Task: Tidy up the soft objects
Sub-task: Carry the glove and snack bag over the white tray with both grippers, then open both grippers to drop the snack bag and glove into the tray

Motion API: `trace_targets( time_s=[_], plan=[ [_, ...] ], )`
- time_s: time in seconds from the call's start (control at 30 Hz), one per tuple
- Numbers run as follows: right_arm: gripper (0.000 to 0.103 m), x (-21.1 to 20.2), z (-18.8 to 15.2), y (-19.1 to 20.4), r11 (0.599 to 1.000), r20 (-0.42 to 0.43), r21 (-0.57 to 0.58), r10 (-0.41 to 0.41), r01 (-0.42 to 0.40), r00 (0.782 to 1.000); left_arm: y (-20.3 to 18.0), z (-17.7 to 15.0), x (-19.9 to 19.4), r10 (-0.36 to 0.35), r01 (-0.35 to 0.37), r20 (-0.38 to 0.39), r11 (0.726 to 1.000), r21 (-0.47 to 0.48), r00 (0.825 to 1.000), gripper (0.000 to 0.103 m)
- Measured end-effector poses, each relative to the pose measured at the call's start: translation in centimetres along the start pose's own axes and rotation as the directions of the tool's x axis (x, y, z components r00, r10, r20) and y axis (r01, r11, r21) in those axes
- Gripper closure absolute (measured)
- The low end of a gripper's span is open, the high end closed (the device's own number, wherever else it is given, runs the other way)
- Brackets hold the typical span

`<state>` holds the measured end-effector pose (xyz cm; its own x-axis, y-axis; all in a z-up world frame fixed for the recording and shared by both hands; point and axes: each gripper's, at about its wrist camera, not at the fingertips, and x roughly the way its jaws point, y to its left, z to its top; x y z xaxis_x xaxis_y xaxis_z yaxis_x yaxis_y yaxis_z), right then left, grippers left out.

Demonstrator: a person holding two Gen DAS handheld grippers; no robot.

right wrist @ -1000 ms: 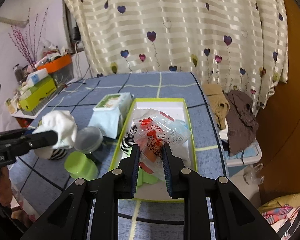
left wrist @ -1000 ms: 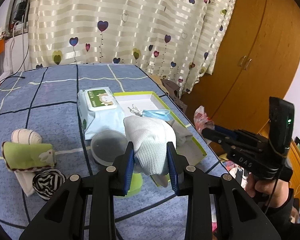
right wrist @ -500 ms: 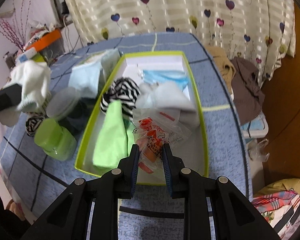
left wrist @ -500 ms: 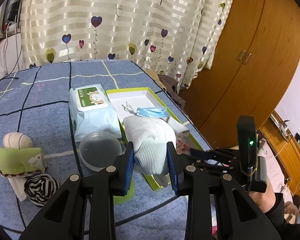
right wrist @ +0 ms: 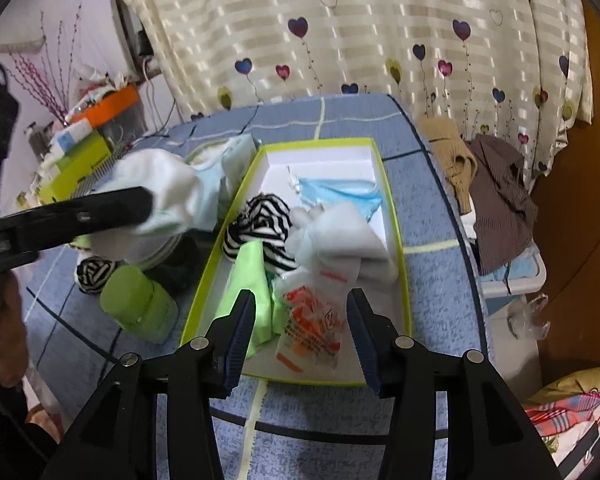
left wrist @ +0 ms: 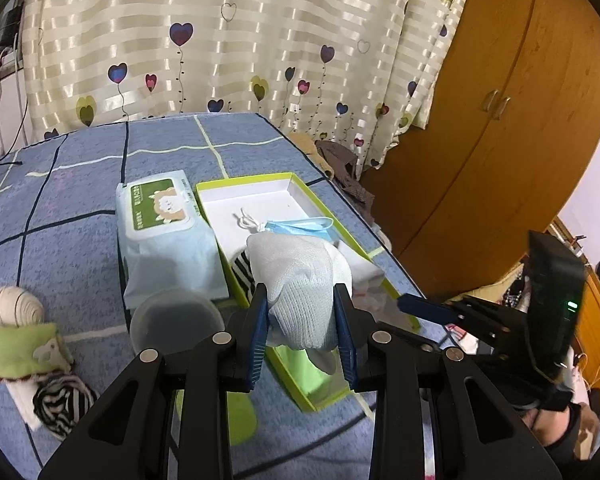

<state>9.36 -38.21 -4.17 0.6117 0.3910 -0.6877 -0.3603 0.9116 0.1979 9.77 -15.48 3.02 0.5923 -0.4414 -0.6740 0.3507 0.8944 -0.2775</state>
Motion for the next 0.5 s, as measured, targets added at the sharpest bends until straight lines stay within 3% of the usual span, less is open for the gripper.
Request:
trace_targets(
  time_s=[0.5],
  plan=[
    [0.056, 0.3, 1.6, -2.6, 0.999, 0.051, 0.046, 0.025, -0.027, 0.998, 0.5, 4.5, 7.5, 0.079, -0.083, -0.066, 0.995, -0.054, 0.995, 0.071]
  ],
)
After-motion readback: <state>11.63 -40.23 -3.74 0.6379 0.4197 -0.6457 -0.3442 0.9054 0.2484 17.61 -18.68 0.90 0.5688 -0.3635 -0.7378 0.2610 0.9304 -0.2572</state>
